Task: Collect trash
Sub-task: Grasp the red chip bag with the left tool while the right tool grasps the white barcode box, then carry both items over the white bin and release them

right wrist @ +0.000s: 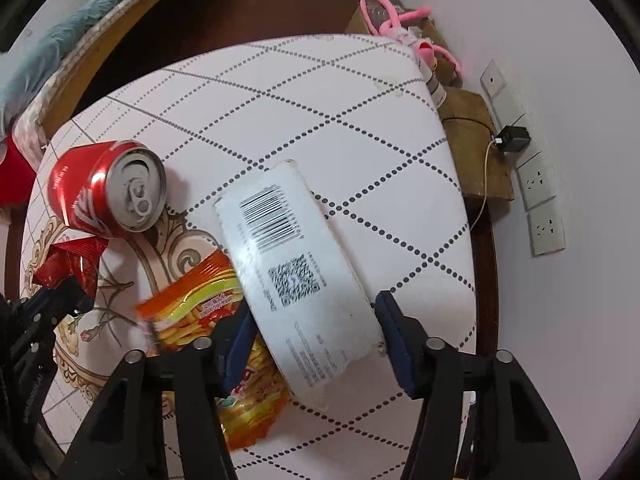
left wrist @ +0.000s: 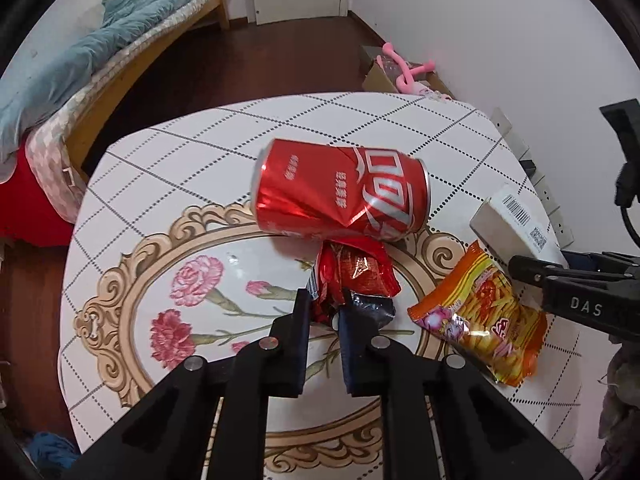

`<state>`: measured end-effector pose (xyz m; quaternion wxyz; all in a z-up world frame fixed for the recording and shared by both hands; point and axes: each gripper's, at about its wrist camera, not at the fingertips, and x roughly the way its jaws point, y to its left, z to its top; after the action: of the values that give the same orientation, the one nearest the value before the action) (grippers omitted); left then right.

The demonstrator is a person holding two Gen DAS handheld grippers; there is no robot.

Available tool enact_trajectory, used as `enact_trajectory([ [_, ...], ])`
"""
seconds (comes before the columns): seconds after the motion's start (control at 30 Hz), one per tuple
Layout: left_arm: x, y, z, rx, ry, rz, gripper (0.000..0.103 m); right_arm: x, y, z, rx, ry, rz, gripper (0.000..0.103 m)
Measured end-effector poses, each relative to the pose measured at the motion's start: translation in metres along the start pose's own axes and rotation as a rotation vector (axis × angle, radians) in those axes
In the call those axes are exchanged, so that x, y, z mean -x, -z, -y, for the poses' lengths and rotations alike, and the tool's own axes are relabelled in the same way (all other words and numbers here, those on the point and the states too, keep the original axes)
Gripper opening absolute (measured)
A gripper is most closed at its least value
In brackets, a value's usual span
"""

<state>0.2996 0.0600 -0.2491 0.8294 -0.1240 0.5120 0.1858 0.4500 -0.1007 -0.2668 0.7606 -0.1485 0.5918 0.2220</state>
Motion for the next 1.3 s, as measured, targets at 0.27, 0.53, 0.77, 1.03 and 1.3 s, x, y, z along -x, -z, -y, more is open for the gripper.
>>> enact_trajectory([
  [0.27,0.047,0.016,-0.016,-0.001,-0.028,0.086,0.008,0.045,0.025,0.003,-0.060,-0.089,0.108,0.054],
  [0.53,0.105,0.030,-0.045,0.032,-0.047,0.174,0.007,0.087,0.057,-0.028,-0.035,-0.204,0.167,0.052],
  [0.77,0.149,0.042,-0.091,0.086,-0.108,0.237,0.007,0.126,0.077,-0.078,0.024,-0.280,0.232,0.051],
  [1.03,0.197,0.065,-0.181,0.192,-0.228,0.285,0.007,0.163,0.090,-0.177,0.124,-0.427,0.273,0.051],
  [1.3,0.213,0.104,-0.280,0.332,-0.373,0.273,0.007,0.149,0.108,-0.313,0.242,-0.563,0.202,0.051],
])
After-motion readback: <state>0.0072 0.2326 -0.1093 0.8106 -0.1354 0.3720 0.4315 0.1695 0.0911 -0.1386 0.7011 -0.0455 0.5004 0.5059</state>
